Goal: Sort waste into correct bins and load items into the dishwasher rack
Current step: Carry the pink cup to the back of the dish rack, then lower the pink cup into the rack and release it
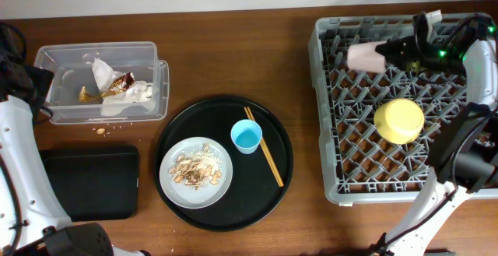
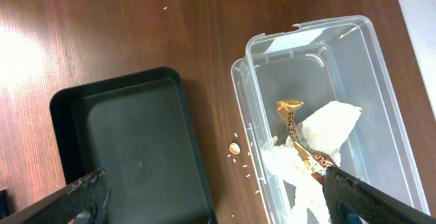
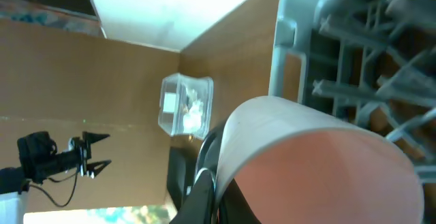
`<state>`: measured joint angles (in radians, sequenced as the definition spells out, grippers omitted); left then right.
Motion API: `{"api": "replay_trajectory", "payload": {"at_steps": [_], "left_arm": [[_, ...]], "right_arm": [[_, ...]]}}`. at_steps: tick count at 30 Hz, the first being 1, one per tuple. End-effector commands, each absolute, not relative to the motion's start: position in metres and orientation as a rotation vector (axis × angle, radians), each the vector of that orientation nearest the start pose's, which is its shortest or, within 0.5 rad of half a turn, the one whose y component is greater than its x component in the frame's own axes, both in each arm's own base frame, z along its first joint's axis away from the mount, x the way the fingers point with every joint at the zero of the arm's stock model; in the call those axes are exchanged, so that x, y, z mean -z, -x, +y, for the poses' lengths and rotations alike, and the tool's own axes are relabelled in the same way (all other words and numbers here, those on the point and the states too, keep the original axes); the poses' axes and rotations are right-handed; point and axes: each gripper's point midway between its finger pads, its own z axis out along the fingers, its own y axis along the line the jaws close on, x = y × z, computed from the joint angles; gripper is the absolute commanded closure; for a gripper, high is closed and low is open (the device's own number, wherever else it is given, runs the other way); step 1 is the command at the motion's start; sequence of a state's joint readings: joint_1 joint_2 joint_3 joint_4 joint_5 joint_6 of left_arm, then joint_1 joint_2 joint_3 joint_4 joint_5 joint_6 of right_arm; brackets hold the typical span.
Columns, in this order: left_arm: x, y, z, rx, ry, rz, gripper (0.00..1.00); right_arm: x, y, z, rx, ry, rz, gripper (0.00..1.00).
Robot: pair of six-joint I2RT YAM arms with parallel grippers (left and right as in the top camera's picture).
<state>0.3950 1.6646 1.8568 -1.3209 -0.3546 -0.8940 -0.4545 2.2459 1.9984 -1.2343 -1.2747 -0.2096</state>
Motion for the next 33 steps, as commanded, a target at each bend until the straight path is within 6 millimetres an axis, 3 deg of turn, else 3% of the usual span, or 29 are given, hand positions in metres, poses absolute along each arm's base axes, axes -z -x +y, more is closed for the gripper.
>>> {"api": "replay_trajectory", "payload": {"at_steps": [1,3,11,17,19,20,21,23,28,31,33], "left_arm": [[-0.269,-0.322,0.201,-0.317,1.664,2.017,0.01],[-0.269,-0.322,0.201,-0.318,1.664,2.017,0.01],[-0.269,-0.322,0.201,-0.318,1.664,2.017,0.01],[-0.269,-0.322,0.201,-0.318,1.664,2.017,0.01],[-0.269,-0.322,0.201,-0.318,1.664,2.017,0.01],[-0.269,-0.322,0.201,-0.318,1.664,2.017,0.01],[-0.269,-0.322,0.201,-0.318,1.664,2.017,0.01],[-0.269,-0.322,0.201,-0.318,1.664,2.018,0.01],[-0.269,-0.322,0.201,-0.318,1.664,2.017,0.01],[-0.269,-0.322,0.201,-0.318,1.664,2.017,0.01],[-0.269,-0.322,0.201,-0.318,1.664,2.017,0.01]], "right_arm": [[-0.211,-0.475,-0.084,-1.523,-0.289,2.109,0.96],[-0.211,-0.474,-0.094,-1.508,-0.303,2.099,0.96],[-0.200,-0.488,-0.096,-1.495,-0.292,2.092,0.96],[-0.157,-0.501,-0.103,-1.566,-0.398,2.103,0.96],[-0.151,-0.502,-0.104,-1.567,-0.409,2.109,0.96],[-0.146,-0.502,-0.105,-1.546,-0.430,2.133,0.96],[-0.128,-0.502,-0.113,-1.456,-0.526,2.226,0.96],[-0.119,-0.498,-0.115,-1.410,-0.565,2.276,0.89],[-0.087,-0.477,-0.136,-1.206,-0.736,2.469,0.91],[-0.092,-0.463,-0.153,-1.086,-0.807,2.540,0.92],[-0.097,-0.458,-0.158,-1.040,-0.818,2.556,0.83]]}}
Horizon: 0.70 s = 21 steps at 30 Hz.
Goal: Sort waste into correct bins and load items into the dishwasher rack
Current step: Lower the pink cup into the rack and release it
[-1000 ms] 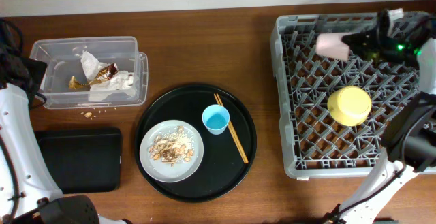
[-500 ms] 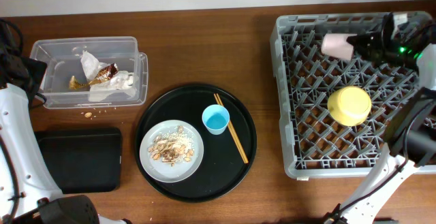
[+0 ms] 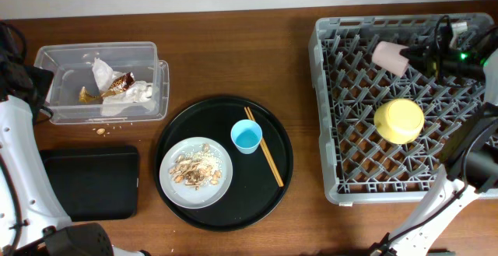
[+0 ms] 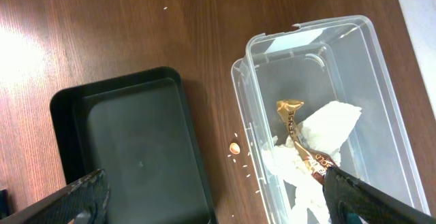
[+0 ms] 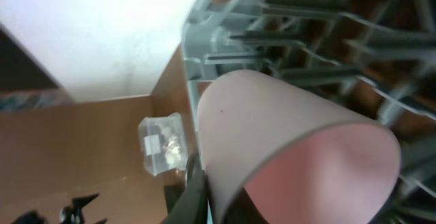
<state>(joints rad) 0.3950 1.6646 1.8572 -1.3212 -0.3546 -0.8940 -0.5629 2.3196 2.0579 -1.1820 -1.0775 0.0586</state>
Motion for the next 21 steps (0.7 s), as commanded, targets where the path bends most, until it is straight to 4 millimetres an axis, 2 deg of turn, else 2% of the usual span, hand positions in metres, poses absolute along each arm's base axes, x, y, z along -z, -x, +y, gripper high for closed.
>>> {"api": "replay_trajectory", "payload": {"at_steps": [1,2,3,4,6,10,14,16,18,21], "left_arm": [[-0.269,-0.322,0.201,-0.318,1.664,2.017,0.01],[-0.269,-0.322,0.201,-0.318,1.664,2.017,0.01],[-0.269,-0.322,0.201,-0.318,1.664,2.017,0.01],[-0.269,-0.322,0.201,-0.318,1.664,2.017,0.01],[-0.269,-0.322,0.201,-0.318,1.664,2.017,0.01],[-0.269,-0.322,0.201,-0.318,1.664,2.017,0.01],[-0.269,-0.322,0.201,-0.318,1.664,2.017,0.01],[-0.269,-0.322,0.201,-0.318,1.664,2.017,0.01],[-0.269,-0.322,0.201,-0.318,1.664,2.017,0.01],[-0.269,-0.322,0.201,-0.318,1.664,2.017,0.01]], "right_arm": [[-0.099,-0.456,-0.158,-1.026,-0.812,2.564,0.75],[-0.099,-0.456,-0.158,-1.029,-0.816,2.566,0.72],[-0.099,-0.455,-0.157,-1.031,-0.817,2.568,0.74],[-0.100,-0.456,-0.156,-1.043,-0.815,2.563,0.81],[-0.121,-0.464,-0.140,-1.224,-0.740,2.454,0.89],[-0.179,-0.480,-0.116,-1.585,-0.547,2.132,0.94],[-0.194,-0.493,-0.094,-1.646,-0.399,2.060,0.96],[-0.193,-0.502,-0.085,-1.640,-0.364,2.067,0.95],[-0.176,-0.511,-0.084,-1.587,-0.420,2.132,0.95],[-0.157,-0.513,-0.085,-1.619,-0.449,2.136,0.95]]}}
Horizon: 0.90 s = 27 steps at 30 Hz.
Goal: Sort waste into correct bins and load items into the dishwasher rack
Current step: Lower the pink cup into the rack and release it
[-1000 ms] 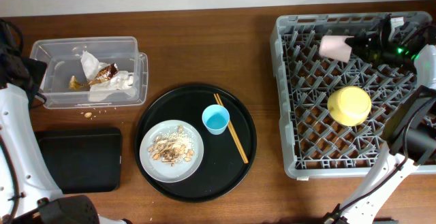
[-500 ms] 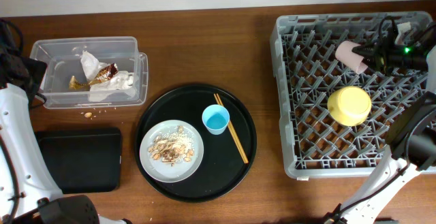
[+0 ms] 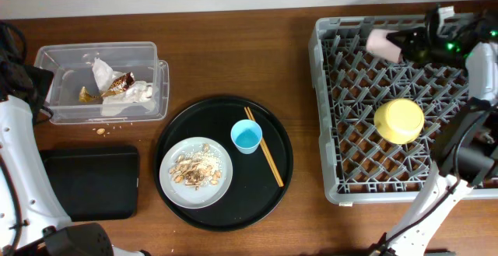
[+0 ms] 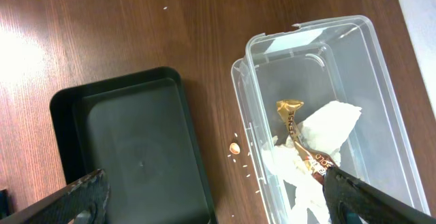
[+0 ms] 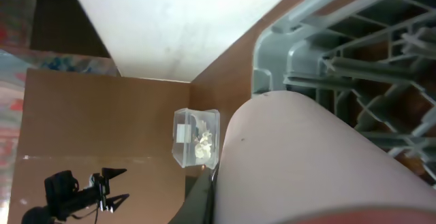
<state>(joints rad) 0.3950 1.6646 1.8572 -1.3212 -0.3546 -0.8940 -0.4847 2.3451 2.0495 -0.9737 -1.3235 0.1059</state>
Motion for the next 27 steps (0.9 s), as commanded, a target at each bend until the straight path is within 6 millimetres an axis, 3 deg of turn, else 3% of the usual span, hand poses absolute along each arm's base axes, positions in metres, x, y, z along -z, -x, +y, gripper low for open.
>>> {"api": "replay_trajectory", "payload": {"at_steps": [1,4,8,9,11,13,15,21,24,27], "left_arm": [[-0.269,-0.322,0.201,-0.318,1.664,2.017,0.01],[-0.269,-0.322,0.201,-0.318,1.664,2.017,0.01],[-0.269,-0.322,0.201,-0.318,1.664,2.017,0.01],[-0.269,-0.322,0.201,-0.318,1.664,2.017,0.01],[-0.269,-0.322,0.201,-0.318,1.664,2.017,0.01],[-0.269,-0.322,0.201,-0.318,1.664,2.017,0.01],[-0.269,-0.322,0.201,-0.318,1.664,2.017,0.01],[-0.269,-0.322,0.201,-0.318,1.664,2.017,0.01],[-0.269,-0.322,0.201,-0.318,1.664,2.017,0.01],[-0.269,-0.322,0.201,-0.318,1.664,2.017,0.01]], "right_arm": [[-0.146,-0.514,-0.085,-1.639,-0.470,2.140,0.95],[-0.128,-0.513,-0.089,-1.632,-0.525,2.171,0.94],[-0.075,-0.493,-0.116,-1.311,-0.772,2.459,0.88],[-0.072,-0.489,-0.119,-1.288,-0.795,2.478,0.88],[-0.073,-0.485,-0.126,-1.277,-0.813,2.480,0.82],[-0.076,-0.481,-0.130,-1.272,-0.821,2.480,0.65],[-0.077,-0.477,-0.128,-1.274,-0.813,2.494,0.54],[-0.080,-0.472,-0.130,-1.263,-0.822,2.506,0.50],[-0.093,-0.458,-0.153,-1.042,-0.893,2.573,0.50],[-0.135,-0.441,-0.181,-0.722,-0.997,2.580,0.48]]}}
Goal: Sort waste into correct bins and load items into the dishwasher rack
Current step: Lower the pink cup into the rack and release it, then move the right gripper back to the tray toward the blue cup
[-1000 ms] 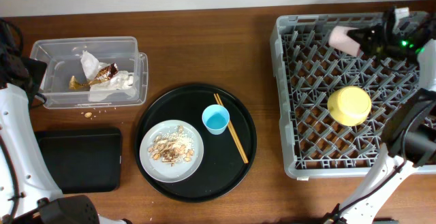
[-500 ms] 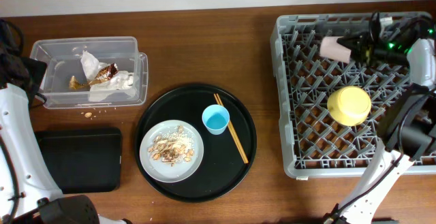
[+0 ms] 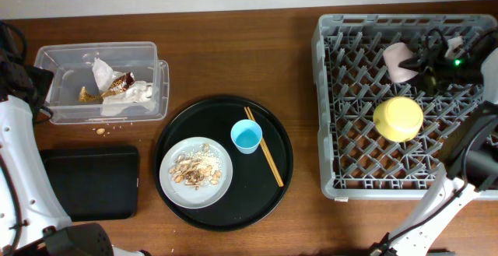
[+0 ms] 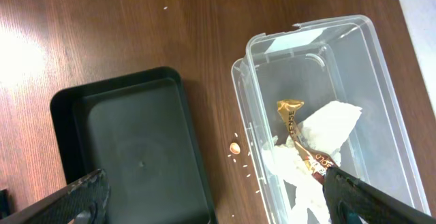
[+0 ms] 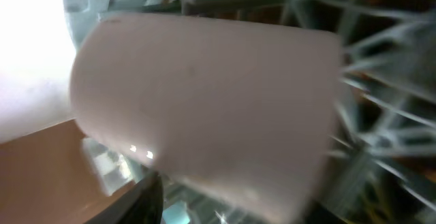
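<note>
A pink cup (image 3: 399, 61) lies on its side among the tines at the back of the grey dishwasher rack (image 3: 321, 116). My right gripper (image 3: 426, 60) is shut on it from the right. In the right wrist view the cup (image 5: 204, 101) fills the blurred frame and one dark finger (image 5: 146, 200) shows beneath it. A yellow bowl (image 3: 398, 119) sits upside down in the rack. My left gripper (image 4: 214, 197) hangs open, holding nothing, above the black bin (image 4: 136, 142) and the clear container (image 4: 381, 115).
A black round tray (image 3: 175, 131) holds a white plate (image 3: 167, 180) with food scraps, a blue cup (image 3: 247, 136) and chopsticks (image 3: 264, 157). The clear container (image 3: 99, 54) holds tissue and a gold wrapper. Crumbs (image 3: 99, 130) lie on the table beside the black bin (image 3: 89, 182).
The pink cup, still in my right gripper, has moved from the rack's back edge to a spot further right and nearer the front, among the tines. The left arm has not moved.
My right gripper held the pink cup over the rack's back left part. It then held it further right, then at the rack's back edge. Now the cup lies lower in the back rows, behind the yellow bowl. The left gripper stayed open over the bins throughout.
</note>
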`<state>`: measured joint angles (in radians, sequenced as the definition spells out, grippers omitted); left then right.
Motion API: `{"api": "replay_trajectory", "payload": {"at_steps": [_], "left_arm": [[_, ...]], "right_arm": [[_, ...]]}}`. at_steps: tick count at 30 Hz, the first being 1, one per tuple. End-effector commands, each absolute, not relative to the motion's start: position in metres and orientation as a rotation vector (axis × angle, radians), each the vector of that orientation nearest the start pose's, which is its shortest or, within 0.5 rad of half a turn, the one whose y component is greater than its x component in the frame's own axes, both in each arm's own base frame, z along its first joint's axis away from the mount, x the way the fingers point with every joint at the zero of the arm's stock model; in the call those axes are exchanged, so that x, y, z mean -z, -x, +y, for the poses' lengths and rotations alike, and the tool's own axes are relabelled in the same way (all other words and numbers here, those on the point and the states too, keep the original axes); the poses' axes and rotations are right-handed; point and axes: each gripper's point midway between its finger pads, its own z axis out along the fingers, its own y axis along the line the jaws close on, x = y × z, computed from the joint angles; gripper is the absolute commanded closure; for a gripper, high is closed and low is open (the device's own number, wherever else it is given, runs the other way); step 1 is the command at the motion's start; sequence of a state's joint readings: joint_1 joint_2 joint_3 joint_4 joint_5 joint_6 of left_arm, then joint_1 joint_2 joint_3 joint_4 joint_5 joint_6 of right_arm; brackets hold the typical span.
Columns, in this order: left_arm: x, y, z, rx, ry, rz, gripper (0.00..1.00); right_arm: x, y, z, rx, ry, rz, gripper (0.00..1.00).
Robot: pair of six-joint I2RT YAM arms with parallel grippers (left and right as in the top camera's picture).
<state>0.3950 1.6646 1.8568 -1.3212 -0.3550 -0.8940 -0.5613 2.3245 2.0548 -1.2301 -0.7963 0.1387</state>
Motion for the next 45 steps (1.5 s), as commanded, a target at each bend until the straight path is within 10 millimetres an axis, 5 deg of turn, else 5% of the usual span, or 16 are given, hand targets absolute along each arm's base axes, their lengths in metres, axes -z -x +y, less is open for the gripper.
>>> {"api": "replay_trajectory", "payload": {"at_steps": [1,5,9,13,19,32,36,45], "left_arm": [[-0.269,-0.322,0.201,-0.318,1.664,2.017,0.01],[-0.269,-0.322,0.201,-0.318,1.664,2.017,0.01],[-0.269,-0.322,0.201,-0.318,1.664,2.017,0.01],[-0.269,-0.322,0.201,-0.318,1.664,2.017,0.01],[-0.269,-0.322,0.201,-0.318,1.664,2.017,0.01],[-0.269,-0.322,0.201,-0.318,1.664,2.017,0.01],[-0.269,-0.322,0.201,-0.318,1.664,2.017,0.01],[-0.269,-0.322,0.201,-0.318,1.664,2.017,0.01]], "right_arm": [[-0.154,-0.437,-0.187,-0.634,-1.033,2.551,0.47],[-0.208,-0.429,-0.193,-0.477,-1.024,2.451,0.47],[-0.218,-0.459,-0.162,-0.438,-0.767,2.465,0.59],[-0.204,-0.497,-0.131,-0.177,-0.618,2.495,0.89],[-0.144,-0.542,-0.115,-0.007,-0.552,2.527,0.91],[-0.118,-0.510,-0.128,0.144,-0.616,2.664,0.91],[-0.120,-0.479,-0.156,0.430,-0.670,2.717,0.96],[-0.207,-0.452,-0.148,0.393,-0.698,2.589,0.96]]}}
